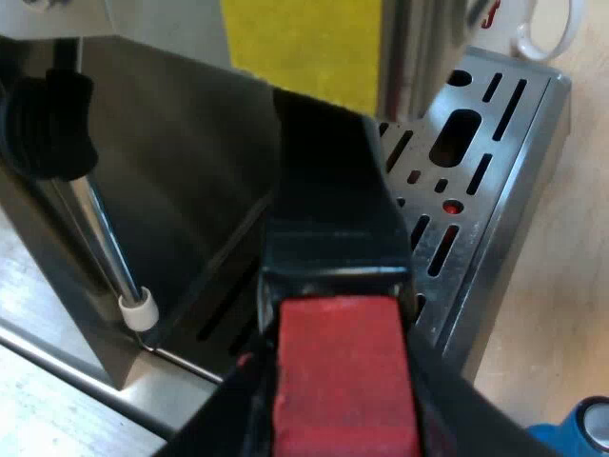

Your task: Put the handle in the coffee machine

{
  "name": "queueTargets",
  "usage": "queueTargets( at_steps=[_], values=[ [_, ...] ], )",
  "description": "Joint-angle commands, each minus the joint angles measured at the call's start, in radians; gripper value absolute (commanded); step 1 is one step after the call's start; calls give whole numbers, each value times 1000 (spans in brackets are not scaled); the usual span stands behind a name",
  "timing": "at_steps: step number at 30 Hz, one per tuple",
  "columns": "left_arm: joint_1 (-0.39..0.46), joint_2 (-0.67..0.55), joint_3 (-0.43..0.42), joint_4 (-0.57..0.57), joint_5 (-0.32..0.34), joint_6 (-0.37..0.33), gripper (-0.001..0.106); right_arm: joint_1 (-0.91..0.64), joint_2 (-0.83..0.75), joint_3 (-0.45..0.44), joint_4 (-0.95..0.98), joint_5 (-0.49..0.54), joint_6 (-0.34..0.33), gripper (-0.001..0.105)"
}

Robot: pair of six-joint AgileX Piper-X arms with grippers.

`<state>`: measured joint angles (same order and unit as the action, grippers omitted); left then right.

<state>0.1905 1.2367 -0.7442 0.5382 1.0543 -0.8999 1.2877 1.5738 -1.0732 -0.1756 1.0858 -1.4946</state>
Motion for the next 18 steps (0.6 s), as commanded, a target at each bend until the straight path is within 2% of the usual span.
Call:
queueTargets(
  at_steps=[1,8,18],
  values=[
    [-1,-11,-30,-41,110,-17,0,-17,-3,22,0,-16,-5,48],
    [-1,-11,-30,-41,110,-17,0,-32,49,32,-26,-127,-5,48],
    [-1,-11,-30,-41,110,-17,0,-62,202,32,-119,-134,-5,48]
  ],
)
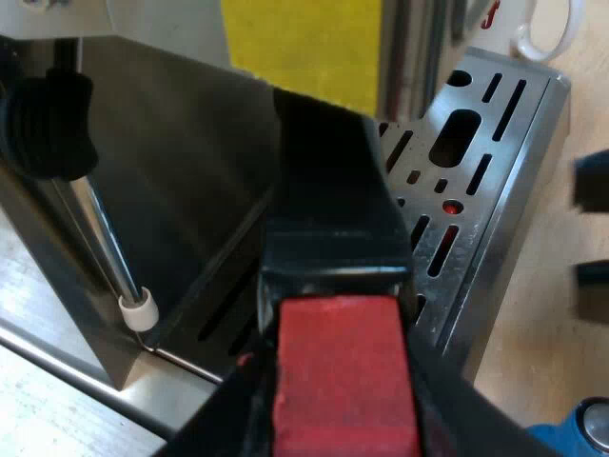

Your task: Put the handle in the coffee machine

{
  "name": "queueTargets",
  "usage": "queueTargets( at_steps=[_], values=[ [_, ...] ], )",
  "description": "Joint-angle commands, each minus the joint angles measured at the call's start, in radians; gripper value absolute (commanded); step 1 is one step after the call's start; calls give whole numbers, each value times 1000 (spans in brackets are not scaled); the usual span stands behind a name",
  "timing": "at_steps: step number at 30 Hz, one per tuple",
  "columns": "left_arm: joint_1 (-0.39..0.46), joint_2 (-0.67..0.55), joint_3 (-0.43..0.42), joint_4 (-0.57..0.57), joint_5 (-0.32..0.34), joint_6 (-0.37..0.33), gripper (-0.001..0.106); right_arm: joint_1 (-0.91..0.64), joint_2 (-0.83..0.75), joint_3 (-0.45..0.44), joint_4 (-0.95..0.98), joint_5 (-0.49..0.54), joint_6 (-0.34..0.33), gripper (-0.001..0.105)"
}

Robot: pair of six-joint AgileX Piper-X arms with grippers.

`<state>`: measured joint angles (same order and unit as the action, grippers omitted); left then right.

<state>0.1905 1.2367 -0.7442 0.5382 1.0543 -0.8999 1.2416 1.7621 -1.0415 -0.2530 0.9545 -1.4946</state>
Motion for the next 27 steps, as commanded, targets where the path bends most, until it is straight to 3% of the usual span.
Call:
queueTargets(
  at_steps=[1,14,22,27],
  values=[
    [-1,-11,-30,-41,110,-17,0,-22,24,1,-57,-2,-5,48],
    [-1,-11,-30,-26,110,-17,0,-125,134,1,-392,15,-18,48],
    [-1,-11,-30,-26,110,-17,0,-154,204,-1,-615,13,-237,48],
    [-1,-11,-30,-26,110,-17,0,-181,213,-13,-683,-19,-278,48]
  ],
)
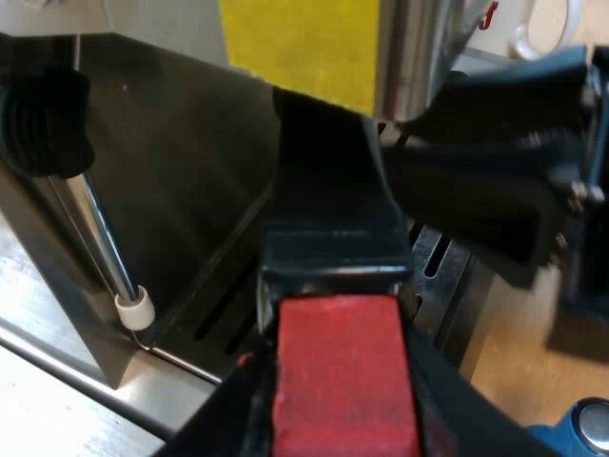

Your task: Put the handle in the coffee machine

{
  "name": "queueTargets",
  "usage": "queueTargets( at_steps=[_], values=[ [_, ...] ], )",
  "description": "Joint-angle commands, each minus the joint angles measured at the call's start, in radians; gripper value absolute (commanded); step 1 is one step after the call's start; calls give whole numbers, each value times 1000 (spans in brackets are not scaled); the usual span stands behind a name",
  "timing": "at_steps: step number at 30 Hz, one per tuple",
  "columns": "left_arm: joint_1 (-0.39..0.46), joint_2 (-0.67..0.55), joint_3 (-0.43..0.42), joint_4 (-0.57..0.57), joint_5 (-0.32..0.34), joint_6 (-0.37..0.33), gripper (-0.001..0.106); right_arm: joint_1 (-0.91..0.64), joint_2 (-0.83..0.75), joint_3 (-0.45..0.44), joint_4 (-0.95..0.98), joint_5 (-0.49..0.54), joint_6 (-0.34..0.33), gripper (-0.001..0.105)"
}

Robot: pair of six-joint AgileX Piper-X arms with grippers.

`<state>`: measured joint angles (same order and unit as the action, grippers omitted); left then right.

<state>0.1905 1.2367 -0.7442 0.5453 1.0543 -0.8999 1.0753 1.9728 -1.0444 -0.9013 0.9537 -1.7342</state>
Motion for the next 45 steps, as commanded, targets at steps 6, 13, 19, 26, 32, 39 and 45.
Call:
queueTargets(
  at_steps=[6,13,19,26,32,39,45],
  values=[
    [-1,-11,-30,-34,110,-17,0,-37,13,-67,-40,-74,-114,38],
    [-1,-11,-30,-27,110,-17,0,-72,12,-92,-53,-87,-132,39],
    [-1,-8,-30,-27,110,-17,0,-75,12,-121,-53,-106,-167,39],
    [-1,-9,-30,-27,103,-17,0,-75,12,-131,-122,-106,-177,39],
    [-1,-9,-30,-27,99,-17,0,-75,12,-131,-168,-106,-177,39],
    [-1,-9,-30,-27,39,-17,0,-75,12,-131,-188,-106,-177,39],
    [-1,-9,-30,-27,35,-17,0,-75,12,-131,-188,-103,-177,39]
  ],
)
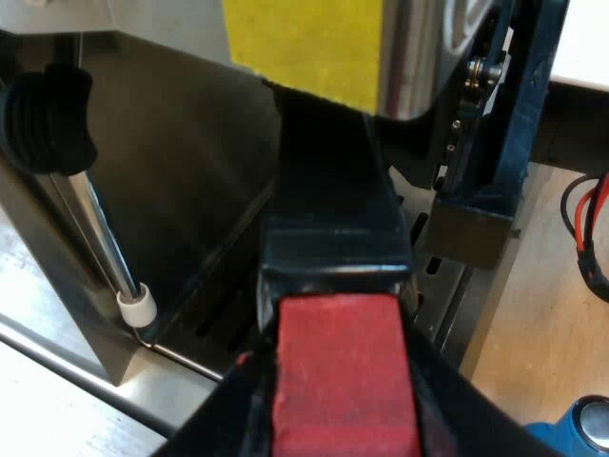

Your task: Put the handle in the coffee machine

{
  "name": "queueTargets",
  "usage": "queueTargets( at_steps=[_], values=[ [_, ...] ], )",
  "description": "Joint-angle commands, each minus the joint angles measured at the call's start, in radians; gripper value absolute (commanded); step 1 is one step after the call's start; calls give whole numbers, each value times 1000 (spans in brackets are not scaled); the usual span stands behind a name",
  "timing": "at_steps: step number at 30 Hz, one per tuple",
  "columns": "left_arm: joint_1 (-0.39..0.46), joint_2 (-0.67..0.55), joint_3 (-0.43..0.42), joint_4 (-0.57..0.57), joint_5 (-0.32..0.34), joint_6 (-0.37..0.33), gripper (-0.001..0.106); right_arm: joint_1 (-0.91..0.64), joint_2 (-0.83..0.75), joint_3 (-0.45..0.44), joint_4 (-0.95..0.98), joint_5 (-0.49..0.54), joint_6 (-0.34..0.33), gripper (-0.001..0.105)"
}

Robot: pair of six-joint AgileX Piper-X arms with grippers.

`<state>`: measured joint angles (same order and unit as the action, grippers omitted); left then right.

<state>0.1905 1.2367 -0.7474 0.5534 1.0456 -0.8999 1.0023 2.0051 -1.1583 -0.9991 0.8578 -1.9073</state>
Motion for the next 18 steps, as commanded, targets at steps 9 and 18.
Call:
queueTargets(
  at_steps=[9,18],
  values=[
    [-1,-9,-27,-35,32,-15,4,-2,-20,-18,-98,-7,-4,39],
    [-1,-9,-27,-32,0,-15,52,-2,-20,-18,-107,-7,-50,39]
  ],
)
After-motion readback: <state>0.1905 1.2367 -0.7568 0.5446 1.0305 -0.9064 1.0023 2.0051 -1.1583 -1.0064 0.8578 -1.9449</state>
